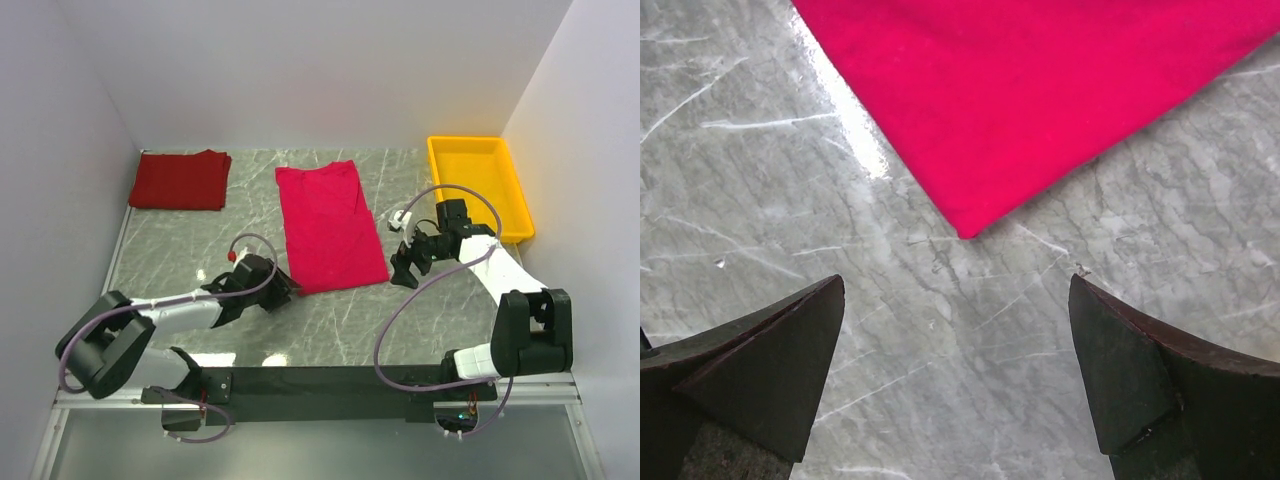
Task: Fold and stack the t-shirts
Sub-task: Fold the tshirt
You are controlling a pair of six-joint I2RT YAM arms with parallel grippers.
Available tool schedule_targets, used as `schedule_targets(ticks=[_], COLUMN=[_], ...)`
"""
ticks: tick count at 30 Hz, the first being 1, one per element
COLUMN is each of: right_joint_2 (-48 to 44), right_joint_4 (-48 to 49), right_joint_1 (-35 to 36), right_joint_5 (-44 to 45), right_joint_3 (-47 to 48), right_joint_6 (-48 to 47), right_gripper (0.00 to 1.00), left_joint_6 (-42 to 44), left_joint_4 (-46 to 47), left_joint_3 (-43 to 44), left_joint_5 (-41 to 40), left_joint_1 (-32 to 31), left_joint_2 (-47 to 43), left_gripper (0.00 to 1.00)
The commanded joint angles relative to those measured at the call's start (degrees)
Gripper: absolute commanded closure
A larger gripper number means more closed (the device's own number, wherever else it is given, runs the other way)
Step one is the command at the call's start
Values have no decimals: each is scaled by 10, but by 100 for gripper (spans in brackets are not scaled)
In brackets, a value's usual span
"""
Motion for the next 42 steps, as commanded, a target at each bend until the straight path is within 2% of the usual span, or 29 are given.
schedule_targets(ticks=[1, 9, 13, 16, 18, 22, 26, 30, 42], right_joint_2=[-21, -21, -9, 4, 3, -14, -15, 26, 104], right_joint_4=[17, 18, -15, -60, -74, -60, 5, 46, 79], right_joint_1=[2, 3, 3, 8, 9, 37, 78, 110, 144], right_joint_5=[2, 13, 2, -17, -21, -13, 25, 55, 122], right_joint_3=[-3, -1, 6, 12, 7, -18, -34, -26, 16], right_joint_6=[8, 9, -28, -105, -189, -298, -289, -272, -238], right_gripper=[1, 2, 2, 1, 1, 0, 1, 4, 21], left_joint_6=[-28, -24, -17, -6, -1, 7, 10, 9, 13], left_joint_4=[-8, -59, -64, -67, -71, -63, -57, -51, -51], left_joint_3=[48, 80, 82, 91, 97, 109, 105, 97, 93], left_joint_5=[-17, 5, 7, 6, 9, 17, 18, 20, 32], left_joint_1=[-2, -4, -5, -5, -5, -6, -6, -6, -5], left_joint_2=[39, 106, 109, 112, 119, 126, 121, 108, 72], left_gripper=[48, 58, 74, 80, 83, 89, 95, 99, 99])
